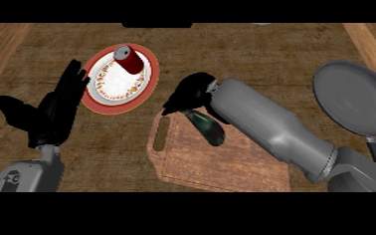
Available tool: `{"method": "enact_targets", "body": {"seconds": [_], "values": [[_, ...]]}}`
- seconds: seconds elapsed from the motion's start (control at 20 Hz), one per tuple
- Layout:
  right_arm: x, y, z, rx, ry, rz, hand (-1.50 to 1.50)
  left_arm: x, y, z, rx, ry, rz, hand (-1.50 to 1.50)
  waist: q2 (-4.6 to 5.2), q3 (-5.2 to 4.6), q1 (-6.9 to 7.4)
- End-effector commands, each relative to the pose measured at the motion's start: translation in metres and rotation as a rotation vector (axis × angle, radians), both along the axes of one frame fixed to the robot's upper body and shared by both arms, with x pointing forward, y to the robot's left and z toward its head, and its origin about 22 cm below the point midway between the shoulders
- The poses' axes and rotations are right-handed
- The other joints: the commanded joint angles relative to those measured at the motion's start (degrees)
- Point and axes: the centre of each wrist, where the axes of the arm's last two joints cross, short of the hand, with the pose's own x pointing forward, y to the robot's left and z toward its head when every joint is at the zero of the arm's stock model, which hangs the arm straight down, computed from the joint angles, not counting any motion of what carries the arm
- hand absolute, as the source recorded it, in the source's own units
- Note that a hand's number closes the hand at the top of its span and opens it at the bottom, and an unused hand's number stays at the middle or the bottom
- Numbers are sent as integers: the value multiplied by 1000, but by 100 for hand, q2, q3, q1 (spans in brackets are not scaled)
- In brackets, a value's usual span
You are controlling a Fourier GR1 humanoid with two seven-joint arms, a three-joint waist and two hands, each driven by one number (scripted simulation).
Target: Pick the eggplant from the cutting board and place it in the pan
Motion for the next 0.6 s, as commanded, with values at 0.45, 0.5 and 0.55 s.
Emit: {"method": "enact_targets", "body": {"seconds": [0.45,0.5,0.55], "values": [[4,-18,-52,3,74,6,-150,2,11,10,19,1,15,0,16,1,15],[2,-4,-44,0,92,-5,-150,-7,2,6,29,-33,11,0,3,1,9],[4,-8,-45,-29,79,9,-150,12,0,4,-6,16,3,0,9,0,-20]]}}
